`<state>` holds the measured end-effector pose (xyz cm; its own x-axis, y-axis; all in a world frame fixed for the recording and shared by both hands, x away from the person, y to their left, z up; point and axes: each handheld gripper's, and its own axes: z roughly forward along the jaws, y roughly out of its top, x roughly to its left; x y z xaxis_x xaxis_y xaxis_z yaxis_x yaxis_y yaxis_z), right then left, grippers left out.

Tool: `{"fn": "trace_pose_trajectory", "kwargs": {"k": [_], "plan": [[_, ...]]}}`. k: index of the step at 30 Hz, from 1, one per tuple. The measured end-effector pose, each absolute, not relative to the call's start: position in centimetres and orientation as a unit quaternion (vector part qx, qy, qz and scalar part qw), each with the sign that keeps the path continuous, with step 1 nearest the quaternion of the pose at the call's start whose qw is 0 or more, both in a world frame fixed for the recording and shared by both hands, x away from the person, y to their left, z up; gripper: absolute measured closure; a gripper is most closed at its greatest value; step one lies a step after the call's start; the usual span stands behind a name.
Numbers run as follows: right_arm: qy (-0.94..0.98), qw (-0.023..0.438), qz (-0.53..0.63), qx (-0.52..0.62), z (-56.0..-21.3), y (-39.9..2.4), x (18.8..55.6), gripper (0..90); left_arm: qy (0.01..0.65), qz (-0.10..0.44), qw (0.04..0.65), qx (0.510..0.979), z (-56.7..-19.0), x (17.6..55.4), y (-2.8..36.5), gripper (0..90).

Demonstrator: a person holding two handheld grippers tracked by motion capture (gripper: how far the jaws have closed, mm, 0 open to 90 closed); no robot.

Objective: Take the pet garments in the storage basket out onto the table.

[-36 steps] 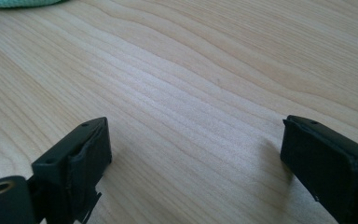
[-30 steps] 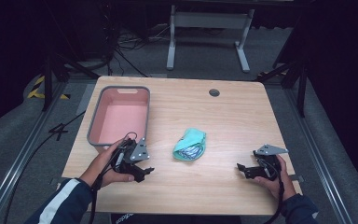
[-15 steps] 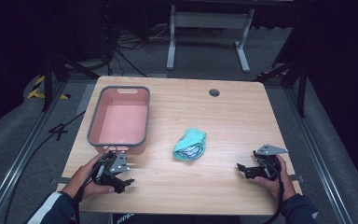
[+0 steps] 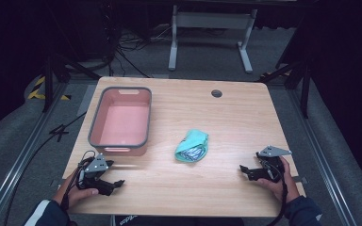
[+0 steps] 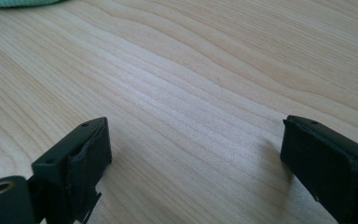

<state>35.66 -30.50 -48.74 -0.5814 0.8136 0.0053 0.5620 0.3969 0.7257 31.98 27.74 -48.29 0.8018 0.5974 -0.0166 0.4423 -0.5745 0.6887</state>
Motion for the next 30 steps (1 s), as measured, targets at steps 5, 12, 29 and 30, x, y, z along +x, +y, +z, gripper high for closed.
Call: {"fn": "trace_pose_trajectory", "kwargs": {"k": [5,12,29,30], "plan": [[0.816,0.178,0.352,0.423,-48.73,-30.49,35.62,8.9,0.297,0.112,0.353,0.880,-48.27,31.94,27.77,13.8],[0.816,0.178,0.352,0.423,-48.73,-30.49,35.62,8.9,0.302,0.110,0.353,0.879,-48.27,31.86,27.78,13.8],[0.817,0.178,0.352,0.421,-48.74,-30.51,35.66,8.8,0.301,0.110,0.352,0.879,-48.27,31.89,27.79,13.6],[0.817,0.178,0.352,0.421,-48.74,-30.51,35.66,8.8,0.301,0.110,0.353,0.879,-48.27,31.88,27.78,13.6]]}}
